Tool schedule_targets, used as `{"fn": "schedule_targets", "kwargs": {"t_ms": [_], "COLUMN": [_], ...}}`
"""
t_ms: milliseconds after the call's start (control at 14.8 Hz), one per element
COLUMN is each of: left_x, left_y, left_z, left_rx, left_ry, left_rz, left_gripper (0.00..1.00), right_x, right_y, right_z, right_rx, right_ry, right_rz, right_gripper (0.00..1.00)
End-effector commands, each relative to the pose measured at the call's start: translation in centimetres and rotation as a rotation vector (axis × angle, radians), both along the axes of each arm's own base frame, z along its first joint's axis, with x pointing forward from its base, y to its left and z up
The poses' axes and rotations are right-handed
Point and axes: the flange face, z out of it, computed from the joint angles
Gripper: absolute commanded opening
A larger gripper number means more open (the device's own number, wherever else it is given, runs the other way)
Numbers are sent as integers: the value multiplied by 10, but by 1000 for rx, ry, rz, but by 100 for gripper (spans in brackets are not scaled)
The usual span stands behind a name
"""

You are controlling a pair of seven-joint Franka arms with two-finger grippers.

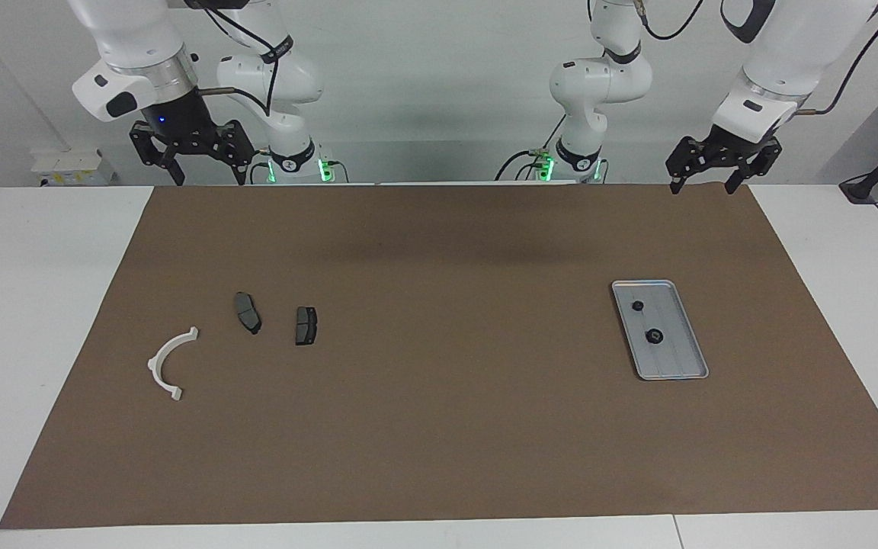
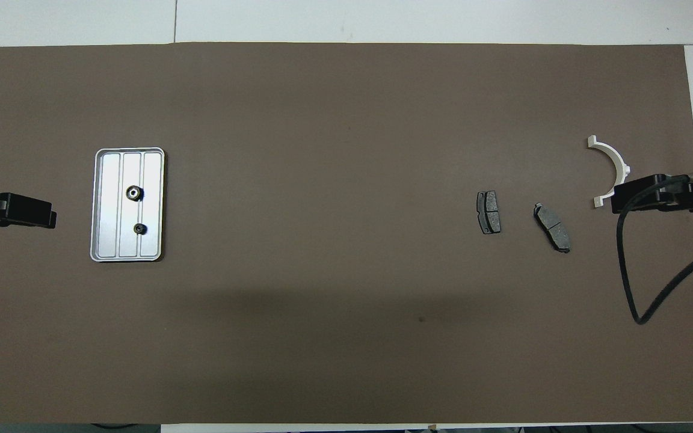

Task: Place bearing gear from tray to pile
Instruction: 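Reach the left gripper down to the dark bearing on the silver tray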

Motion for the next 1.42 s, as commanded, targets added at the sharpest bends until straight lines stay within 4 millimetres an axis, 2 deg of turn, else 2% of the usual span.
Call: {"fn": "schedule_targets", "kwargs": {"t_ms": [0,337,539,674,943,1146,1348], "left_x": [-1,-2,3,2,5,6,5], "left_y": [1,7,26,37,46,45,41], "left_z": [0,1,-9,-40,-118,-176,-217], "left_rx": [-14,-14,-8,-7,-8,-8,-11], "left_ry": [1,-4,-40,-25,-44,-72,-59], "left_rz": [-9,24,22,9,-21,-33,-68], "left_gripper": [100,100,100,100,99,99,95], "right_x": [-4,-4,-4,-4,-4,-4,-4], "right_y": [-2,-2,-2,-3,-3,-3,-4], "right_z": [4,4,5,4,5,5,5], "right_rx": [18,18,18,18,18,18,18], "right_ry": [1,-1,-2,-1,-2,-2,-2], "right_rz": [8,9,9,7,7,7,5], "right_gripper": [100,100,100,100,100,100,100]}}
